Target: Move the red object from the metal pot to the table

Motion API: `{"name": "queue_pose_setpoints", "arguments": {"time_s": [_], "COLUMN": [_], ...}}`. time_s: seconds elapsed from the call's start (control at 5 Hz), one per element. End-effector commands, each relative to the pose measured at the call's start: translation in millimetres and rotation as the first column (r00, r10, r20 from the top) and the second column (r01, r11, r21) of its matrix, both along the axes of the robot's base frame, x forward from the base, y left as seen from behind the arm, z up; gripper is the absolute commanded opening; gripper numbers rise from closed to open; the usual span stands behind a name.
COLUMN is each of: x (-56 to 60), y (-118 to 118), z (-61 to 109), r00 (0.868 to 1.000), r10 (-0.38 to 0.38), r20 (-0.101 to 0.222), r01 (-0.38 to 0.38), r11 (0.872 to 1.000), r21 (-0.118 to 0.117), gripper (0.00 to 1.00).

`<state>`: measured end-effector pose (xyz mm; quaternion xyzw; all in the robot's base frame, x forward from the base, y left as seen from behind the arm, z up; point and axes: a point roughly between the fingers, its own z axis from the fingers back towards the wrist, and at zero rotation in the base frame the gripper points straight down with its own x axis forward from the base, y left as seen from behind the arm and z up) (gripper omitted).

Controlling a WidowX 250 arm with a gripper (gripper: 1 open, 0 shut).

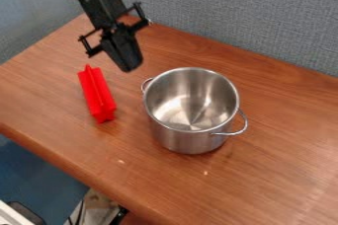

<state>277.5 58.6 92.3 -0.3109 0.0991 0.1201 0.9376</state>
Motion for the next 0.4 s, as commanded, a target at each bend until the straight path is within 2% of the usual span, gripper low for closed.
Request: {"name": "queue_pose_setpoints", "arguments": {"time_s": [0.0,0.2], "x": [3.6,11.0], "y": [0.2,7.0], "z": [13.0,9.8], "r00": [0.997,0.995], "r10": [-0.019,-0.009], "r20": [0.075,0.095], "r01": [0.017,0.005], "r11": [0.999,0.999], "r21": [0.039,0.045], "gripper": [0.00,0.00]}}
